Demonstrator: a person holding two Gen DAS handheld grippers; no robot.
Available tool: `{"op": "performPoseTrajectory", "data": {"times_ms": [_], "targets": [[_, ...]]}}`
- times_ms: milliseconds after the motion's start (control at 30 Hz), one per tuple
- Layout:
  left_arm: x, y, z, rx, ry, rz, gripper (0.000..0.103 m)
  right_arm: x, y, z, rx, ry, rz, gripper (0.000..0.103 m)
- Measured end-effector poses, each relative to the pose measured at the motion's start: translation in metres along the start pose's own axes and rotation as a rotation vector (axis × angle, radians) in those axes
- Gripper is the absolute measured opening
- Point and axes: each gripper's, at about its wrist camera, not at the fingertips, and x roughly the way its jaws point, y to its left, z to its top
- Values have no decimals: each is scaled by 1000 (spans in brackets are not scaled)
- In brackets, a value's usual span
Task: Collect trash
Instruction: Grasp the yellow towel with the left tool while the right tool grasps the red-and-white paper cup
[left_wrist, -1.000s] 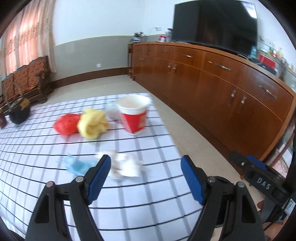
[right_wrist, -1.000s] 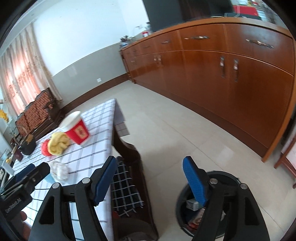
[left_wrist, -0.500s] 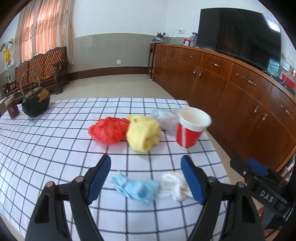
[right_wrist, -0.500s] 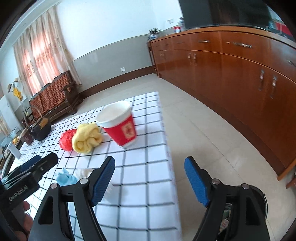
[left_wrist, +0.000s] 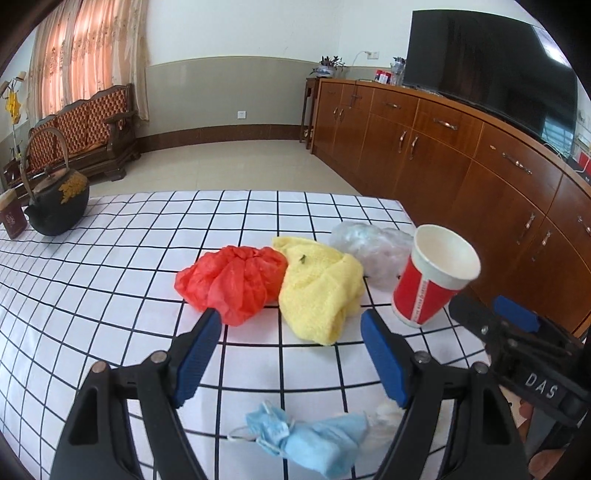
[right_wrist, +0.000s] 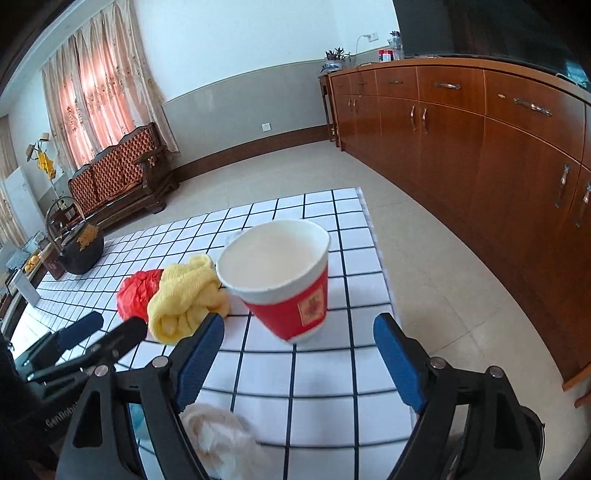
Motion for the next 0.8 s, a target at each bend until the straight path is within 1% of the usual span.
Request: {"op": "performPoseTrajectory", "data": {"times_ms": [133,267,433,567,733,800], "targets": [[4,3,0,2,3,13,79,13,4,6,-7,1,4,85],[5,7,2,-16,8,5,79,24,8,12,-12,8,-6,85],[8,2,3,6,6,6,79,37,11,16,-12,20,-5,85],[13,2,3,9,15,1,79,38,12,18,-11,6,2,85],[13,-2,5,21,5,-14,79,42,12,21,-22,-5,-3,85],[15,-6,6,30,6,-21,79,43,11,22,-18,-10,-3,79]]}}
